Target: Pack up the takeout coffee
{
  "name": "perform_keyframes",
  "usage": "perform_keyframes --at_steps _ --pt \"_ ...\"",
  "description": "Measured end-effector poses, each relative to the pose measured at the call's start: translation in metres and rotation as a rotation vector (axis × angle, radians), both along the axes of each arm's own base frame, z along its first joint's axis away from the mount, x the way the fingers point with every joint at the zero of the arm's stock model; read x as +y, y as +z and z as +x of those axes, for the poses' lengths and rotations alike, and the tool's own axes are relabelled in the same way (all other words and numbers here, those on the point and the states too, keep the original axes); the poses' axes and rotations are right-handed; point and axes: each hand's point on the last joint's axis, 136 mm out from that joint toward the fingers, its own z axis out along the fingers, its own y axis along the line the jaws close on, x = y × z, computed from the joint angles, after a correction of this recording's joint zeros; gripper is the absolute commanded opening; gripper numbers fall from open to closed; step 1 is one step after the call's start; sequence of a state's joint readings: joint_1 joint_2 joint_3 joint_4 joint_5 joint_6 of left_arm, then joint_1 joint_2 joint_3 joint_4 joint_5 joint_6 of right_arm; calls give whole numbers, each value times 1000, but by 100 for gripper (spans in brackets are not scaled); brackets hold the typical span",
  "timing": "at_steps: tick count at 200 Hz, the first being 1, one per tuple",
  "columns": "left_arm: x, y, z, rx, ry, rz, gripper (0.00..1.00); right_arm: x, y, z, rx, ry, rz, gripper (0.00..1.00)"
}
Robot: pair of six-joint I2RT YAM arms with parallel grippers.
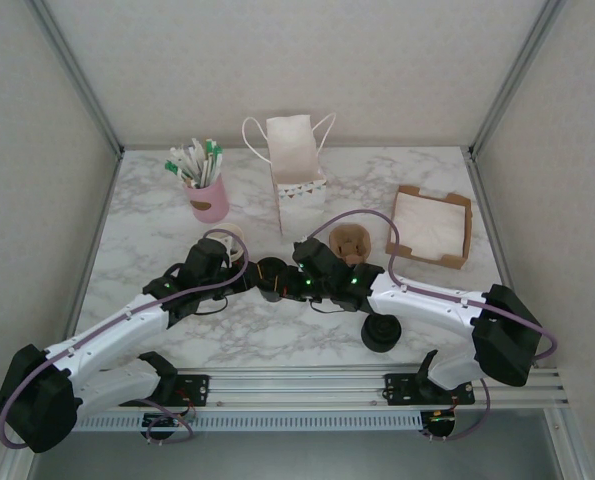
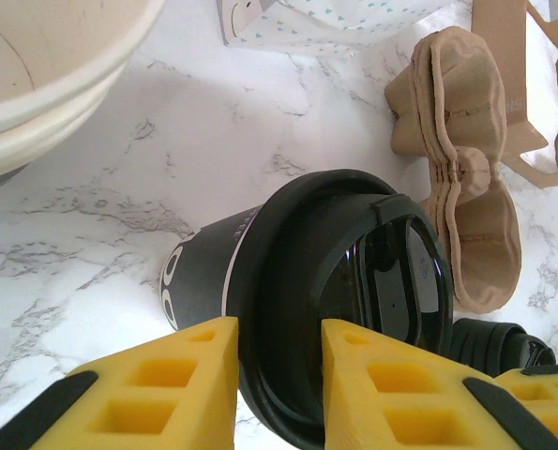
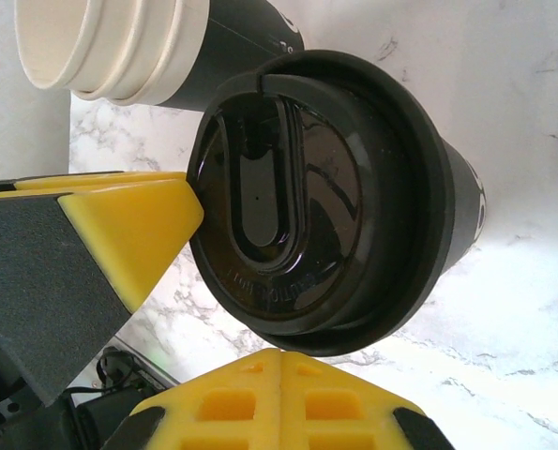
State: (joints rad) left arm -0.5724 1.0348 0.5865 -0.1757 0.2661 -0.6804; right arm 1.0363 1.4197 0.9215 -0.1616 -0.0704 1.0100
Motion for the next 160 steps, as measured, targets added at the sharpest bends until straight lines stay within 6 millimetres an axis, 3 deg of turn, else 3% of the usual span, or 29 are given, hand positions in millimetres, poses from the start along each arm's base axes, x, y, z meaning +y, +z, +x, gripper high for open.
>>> perform_keyframes --at_steps 160 --pt "0 -1 0 1 1 1 31 2 -16 3 4 -10 -32 0"
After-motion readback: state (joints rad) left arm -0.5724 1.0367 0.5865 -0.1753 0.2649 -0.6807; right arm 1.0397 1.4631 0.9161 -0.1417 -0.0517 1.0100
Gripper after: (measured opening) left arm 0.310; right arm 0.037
